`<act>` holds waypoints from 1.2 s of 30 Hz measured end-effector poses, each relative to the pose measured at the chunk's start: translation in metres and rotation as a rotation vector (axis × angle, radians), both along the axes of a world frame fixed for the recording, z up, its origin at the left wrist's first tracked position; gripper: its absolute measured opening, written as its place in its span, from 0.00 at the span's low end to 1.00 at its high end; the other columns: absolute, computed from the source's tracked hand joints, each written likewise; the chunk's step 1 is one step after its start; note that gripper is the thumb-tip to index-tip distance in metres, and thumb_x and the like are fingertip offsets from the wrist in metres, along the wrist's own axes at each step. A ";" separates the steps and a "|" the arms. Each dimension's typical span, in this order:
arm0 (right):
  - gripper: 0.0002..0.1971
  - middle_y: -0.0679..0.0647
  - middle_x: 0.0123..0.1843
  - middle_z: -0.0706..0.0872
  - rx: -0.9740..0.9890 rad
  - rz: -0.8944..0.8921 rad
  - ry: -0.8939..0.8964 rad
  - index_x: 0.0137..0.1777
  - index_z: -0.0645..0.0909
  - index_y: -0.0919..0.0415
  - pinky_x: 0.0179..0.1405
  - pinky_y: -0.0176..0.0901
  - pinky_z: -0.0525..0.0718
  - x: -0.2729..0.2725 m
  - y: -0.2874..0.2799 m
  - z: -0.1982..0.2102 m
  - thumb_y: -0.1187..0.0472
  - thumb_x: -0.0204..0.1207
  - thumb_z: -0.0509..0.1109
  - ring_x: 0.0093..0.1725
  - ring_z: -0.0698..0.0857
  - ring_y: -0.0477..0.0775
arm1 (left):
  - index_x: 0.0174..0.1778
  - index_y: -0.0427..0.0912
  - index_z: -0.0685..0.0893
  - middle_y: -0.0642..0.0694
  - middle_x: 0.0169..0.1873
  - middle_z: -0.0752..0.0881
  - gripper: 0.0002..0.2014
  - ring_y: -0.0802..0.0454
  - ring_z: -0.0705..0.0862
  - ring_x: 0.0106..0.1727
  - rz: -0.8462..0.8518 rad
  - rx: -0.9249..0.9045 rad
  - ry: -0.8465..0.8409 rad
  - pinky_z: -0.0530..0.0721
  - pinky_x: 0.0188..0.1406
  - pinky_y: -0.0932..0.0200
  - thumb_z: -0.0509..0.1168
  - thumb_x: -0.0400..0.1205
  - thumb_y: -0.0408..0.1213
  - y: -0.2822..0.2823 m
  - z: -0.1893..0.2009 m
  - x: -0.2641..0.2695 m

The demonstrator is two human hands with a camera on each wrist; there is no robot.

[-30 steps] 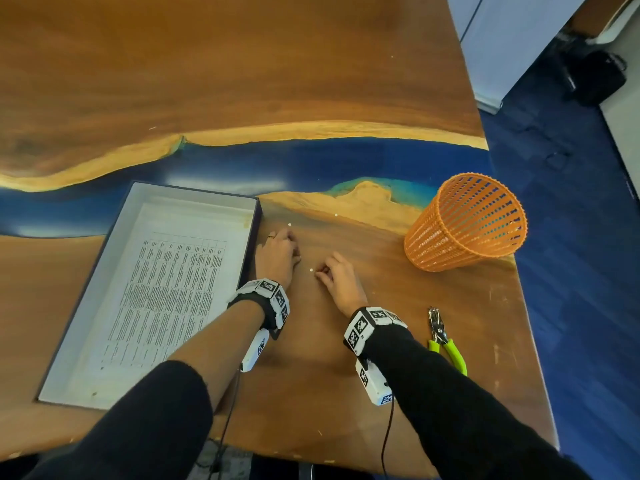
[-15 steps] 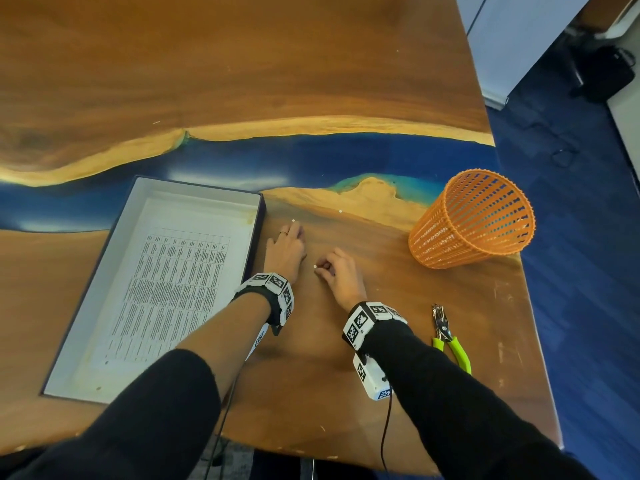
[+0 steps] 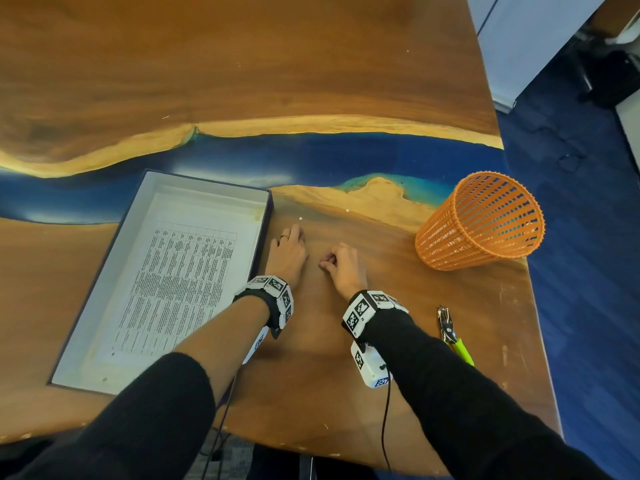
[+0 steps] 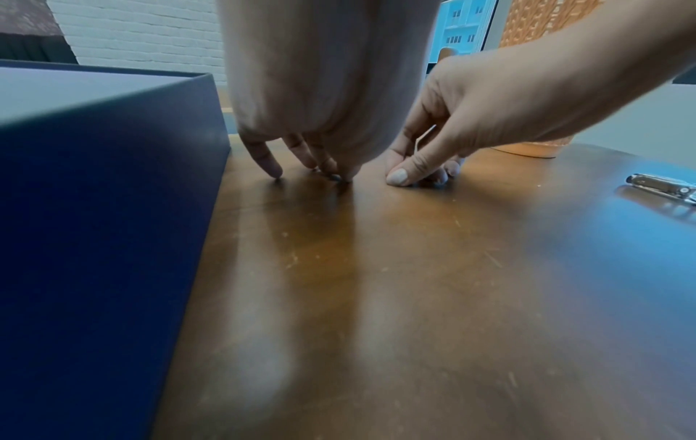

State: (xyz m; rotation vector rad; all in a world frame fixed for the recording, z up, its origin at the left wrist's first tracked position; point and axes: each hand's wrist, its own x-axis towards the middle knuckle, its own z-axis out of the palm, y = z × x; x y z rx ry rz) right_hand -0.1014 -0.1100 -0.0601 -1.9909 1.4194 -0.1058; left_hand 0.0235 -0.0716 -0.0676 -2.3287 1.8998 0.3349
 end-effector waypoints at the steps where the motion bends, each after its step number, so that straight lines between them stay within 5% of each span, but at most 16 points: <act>1: 0.05 0.59 0.50 0.84 0.016 0.014 0.010 0.43 0.85 0.63 0.48 0.53 0.82 0.001 -0.002 0.001 0.62 0.75 0.71 0.49 0.84 0.60 | 0.65 0.34 0.76 0.41 0.66 0.71 0.14 0.43 0.73 0.66 0.006 0.000 0.002 0.76 0.54 0.51 0.58 0.83 0.30 0.000 0.000 0.000; 11: 0.06 0.58 0.56 0.76 0.033 0.151 0.143 0.41 0.75 0.54 0.52 0.57 0.75 0.002 -0.001 0.003 0.61 0.80 0.63 0.52 0.81 0.64 | 0.66 0.32 0.74 0.40 0.67 0.70 0.14 0.43 0.73 0.66 0.013 -0.015 0.077 0.78 0.57 0.50 0.56 0.85 0.30 0.002 0.003 0.003; 14: 0.06 0.57 0.59 0.76 0.049 0.102 0.108 0.45 0.78 0.58 0.56 0.57 0.73 -0.005 -0.001 0.003 0.62 0.81 0.61 0.54 0.80 0.62 | 0.65 0.32 0.74 0.40 0.67 0.69 0.13 0.43 0.72 0.67 0.010 -0.017 0.118 0.77 0.58 0.50 0.53 0.86 0.31 0.002 0.005 0.007; 26: 0.02 0.52 0.46 0.80 -0.004 0.074 -0.018 0.41 0.82 0.55 0.53 0.63 0.79 -0.008 0.002 0.003 0.62 0.74 0.71 0.46 0.81 0.55 | 0.67 0.32 0.73 0.40 0.66 0.69 0.14 0.43 0.72 0.66 -0.002 -0.015 0.065 0.79 0.57 0.51 0.58 0.85 0.29 0.007 0.002 0.007; 36: 0.06 0.59 0.59 0.77 0.046 0.185 0.160 0.44 0.81 0.62 0.51 0.56 0.72 0.000 -0.004 0.012 0.64 0.80 0.63 0.57 0.79 0.62 | 0.65 0.32 0.76 0.40 0.65 0.73 0.14 0.42 0.75 0.65 0.035 -0.021 0.039 0.79 0.56 0.53 0.56 0.84 0.30 0.008 -0.001 0.003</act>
